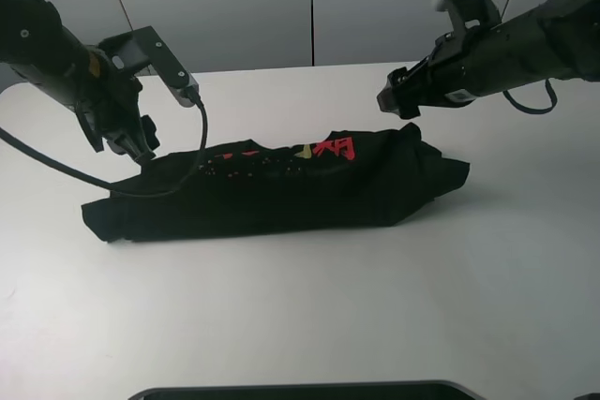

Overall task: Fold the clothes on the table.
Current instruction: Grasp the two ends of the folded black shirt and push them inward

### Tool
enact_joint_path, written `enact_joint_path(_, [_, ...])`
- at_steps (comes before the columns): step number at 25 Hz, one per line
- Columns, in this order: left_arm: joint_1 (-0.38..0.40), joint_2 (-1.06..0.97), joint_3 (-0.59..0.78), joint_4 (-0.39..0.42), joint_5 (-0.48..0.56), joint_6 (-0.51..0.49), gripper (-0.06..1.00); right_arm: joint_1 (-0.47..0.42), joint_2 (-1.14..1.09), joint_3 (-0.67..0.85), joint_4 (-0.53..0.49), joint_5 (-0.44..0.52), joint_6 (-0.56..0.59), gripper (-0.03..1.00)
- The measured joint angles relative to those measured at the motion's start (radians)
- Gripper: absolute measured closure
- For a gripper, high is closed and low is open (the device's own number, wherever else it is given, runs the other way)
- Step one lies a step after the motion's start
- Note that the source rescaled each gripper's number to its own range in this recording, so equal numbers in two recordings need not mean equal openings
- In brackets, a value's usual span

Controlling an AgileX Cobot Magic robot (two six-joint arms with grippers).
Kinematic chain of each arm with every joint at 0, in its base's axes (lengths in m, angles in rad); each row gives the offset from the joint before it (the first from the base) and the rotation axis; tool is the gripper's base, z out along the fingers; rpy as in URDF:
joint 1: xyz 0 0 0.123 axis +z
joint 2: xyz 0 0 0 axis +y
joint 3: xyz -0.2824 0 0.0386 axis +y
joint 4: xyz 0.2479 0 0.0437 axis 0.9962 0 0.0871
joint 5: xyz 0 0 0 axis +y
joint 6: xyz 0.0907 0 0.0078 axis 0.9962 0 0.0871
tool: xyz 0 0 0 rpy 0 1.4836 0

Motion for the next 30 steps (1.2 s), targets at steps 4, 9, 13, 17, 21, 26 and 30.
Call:
enact_joint_path(4, [0.000,-0.061,0.000,-0.020,0.047,-0.004,0.27,-0.008,0.046,0.062,0.007,0.046,0.045,0.14])
enact_joint_path(9, [0.000,-0.092,0.000,-0.037,0.051,-0.004,0.27,-0.008,0.153,0.095,0.011,0.035,0.055,0.14])
enact_joint_path(13, [0.000,-0.094,0.000,-0.049,0.055,-0.004,0.27,-0.008,0.234,0.095,0.016,0.004,0.055,0.14])
enact_joint_path(17, [0.000,-0.094,0.000,-0.051,0.055,-0.004,0.27,-0.008,0.279,0.079,0.015,-0.017,0.048,0.15])
enact_joint_path(21, [0.000,-0.094,0.000,-0.053,0.053,-0.004,0.27,-0.008,0.304,0.066,0.015,-0.048,0.024,0.38])
enact_joint_path(26, [0.000,-0.094,0.000,-0.055,0.053,-0.004,0.27,-0.012,0.316,0.057,0.031,-0.066,0.024,0.85])
enact_joint_path(30, [0.000,-0.094,0.000,-0.055,0.053,-0.004,0.27,-0.012,0.316,0.057,0.038,-0.074,0.037,0.85])
